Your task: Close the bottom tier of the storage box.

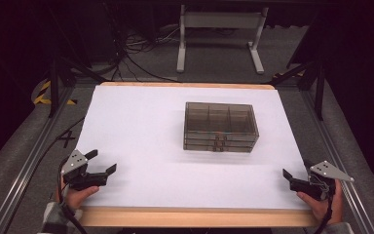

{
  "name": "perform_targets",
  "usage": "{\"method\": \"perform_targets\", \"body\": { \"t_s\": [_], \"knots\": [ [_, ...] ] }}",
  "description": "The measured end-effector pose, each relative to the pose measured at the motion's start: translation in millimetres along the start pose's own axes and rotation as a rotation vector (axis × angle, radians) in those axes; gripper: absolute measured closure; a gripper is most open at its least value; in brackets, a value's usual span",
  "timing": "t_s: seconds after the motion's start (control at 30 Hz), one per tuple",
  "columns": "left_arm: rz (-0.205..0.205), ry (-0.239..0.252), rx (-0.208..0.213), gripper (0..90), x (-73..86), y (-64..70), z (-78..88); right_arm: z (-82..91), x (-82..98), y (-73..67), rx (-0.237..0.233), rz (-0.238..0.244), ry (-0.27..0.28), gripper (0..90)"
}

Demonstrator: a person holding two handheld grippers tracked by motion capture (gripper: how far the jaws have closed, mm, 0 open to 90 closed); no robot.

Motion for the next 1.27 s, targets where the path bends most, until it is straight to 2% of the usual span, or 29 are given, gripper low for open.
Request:
{"method": "perform_targets", "body": {
  "t_s": [0.43,1.27],
  "knots": [
    [-0.004,-0.008,0.001,8.8,0.0,0.2,-0.8,1.1,0.4,-3.1,0.031,0.024,0.008,13.4],
    [-0.017,-0.028,-0.009,8.1,-0.3,1.4,-2.6,1.2,0.4,-3.6,0.031,0.032,0.006,13.1]
  ]
}}
Point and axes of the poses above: each handheld gripper's, and its own axes: z roughly backward along the jaws, x roughly out of its underside, y roughly to its right, the point moved 3 cm from there along -z, roughly forward along the jaws, and after that the axes turned 1 degree about y, right-handed, at the moved point
